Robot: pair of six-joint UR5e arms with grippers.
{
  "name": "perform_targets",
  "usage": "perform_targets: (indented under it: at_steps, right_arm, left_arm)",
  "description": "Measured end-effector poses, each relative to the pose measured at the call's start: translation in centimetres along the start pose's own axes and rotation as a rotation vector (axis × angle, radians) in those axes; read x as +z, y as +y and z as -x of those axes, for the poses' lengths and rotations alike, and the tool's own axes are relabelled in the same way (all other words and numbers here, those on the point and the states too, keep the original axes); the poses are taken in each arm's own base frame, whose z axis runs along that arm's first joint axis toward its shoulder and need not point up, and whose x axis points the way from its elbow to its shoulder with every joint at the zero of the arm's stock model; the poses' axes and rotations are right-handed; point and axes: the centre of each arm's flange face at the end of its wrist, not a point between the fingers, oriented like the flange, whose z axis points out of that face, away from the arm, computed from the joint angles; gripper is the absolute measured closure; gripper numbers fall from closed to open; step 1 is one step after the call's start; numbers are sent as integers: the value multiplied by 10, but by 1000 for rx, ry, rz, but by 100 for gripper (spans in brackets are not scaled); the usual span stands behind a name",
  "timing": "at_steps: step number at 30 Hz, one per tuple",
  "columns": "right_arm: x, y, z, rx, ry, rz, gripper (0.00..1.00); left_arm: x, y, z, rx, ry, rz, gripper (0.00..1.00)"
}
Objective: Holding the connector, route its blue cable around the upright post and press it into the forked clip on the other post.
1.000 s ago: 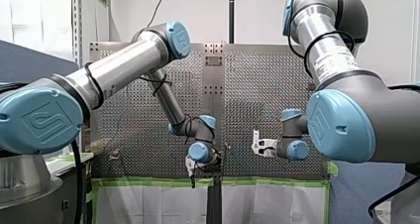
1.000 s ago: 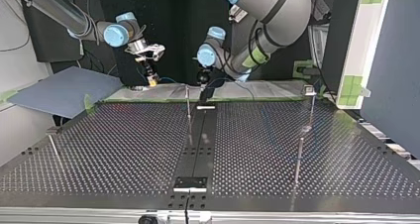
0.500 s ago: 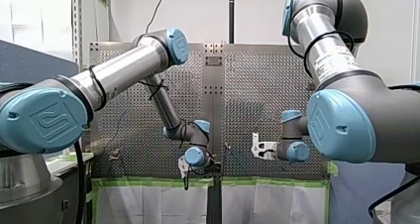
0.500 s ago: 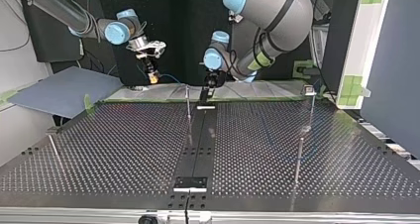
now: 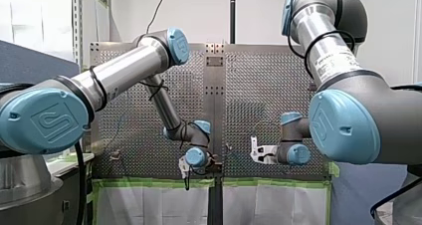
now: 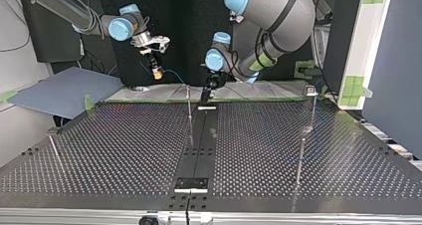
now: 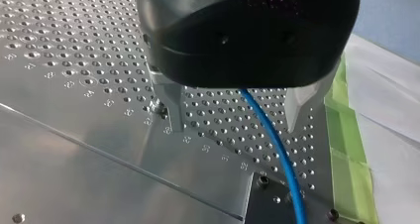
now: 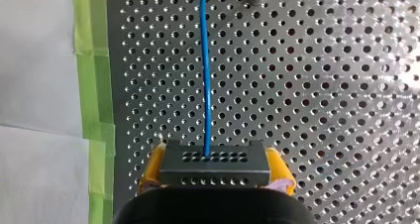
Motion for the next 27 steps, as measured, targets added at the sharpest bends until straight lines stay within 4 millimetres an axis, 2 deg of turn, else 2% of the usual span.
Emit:
perform_targets:
  at_steps: [6, 12, 13, 14, 15, 16, 17, 18, 19, 22, 23, 25, 26, 27]
  right_arm:
    - [-9, 1, -10, -28, 19, -14, 100]
    - [-12, 1, -36, -15, 96, -29, 100]
    - [-12, 1, -41, -11, 112, -30, 100]
    - [-11, 2, -43, -7, 122, -31, 100]
    - [-11, 2, -45, -2, 130, -32, 100]
    - [-10, 2, -47, 5, 138, -32, 100]
    - [-10, 3, -48, 10, 142, -33, 100]
    - [-10, 3, -49, 16, 145, -33, 100]
    - [-10, 3, -49, 25, 147, -34, 100]
    - [-10, 2, -50, 36, 149, -36, 100]
    - [-10, 2, -50, 38, 149, -37, 100]
    - [-9, 1, -50, 40, 150, -39, 100]
    - [-9, 1, -50, 40, 150, -40, 100]
    - [-9, 1, -50, 40, 150, -40, 100]
  left_arm:
    - [1, 3, 2, -3, -15, 24, 1]
    - [2, 5, 4, -12, -44, 47, 1]
    - [3, 5, 5, -13, -47, 47, 5]
    - [3, 4, 5, -13, -49, 46, 29]
    - [3, 4, 5, -14, -50, 46, 29]
    - [3, 4, 5, -14, -51, 45, 54]
    - [3, 4, 5, -13, -52, 44, 70]
    - [3, 3, 5, -13, -53, 44, 70]
    - [3, 3, 5, -12, -54, 41, 85]
    - [4, 0, 4, -7, -56, 21, 85]
    - [4, -1, 5, -6, -56, 15, 90]
    - [4, -2, 4, -3, -56, 8, 93]
    - [4, -2, 4, 1, -56, 7, 100]
    - [4, -2, 4, 5, -56, 8, 100]
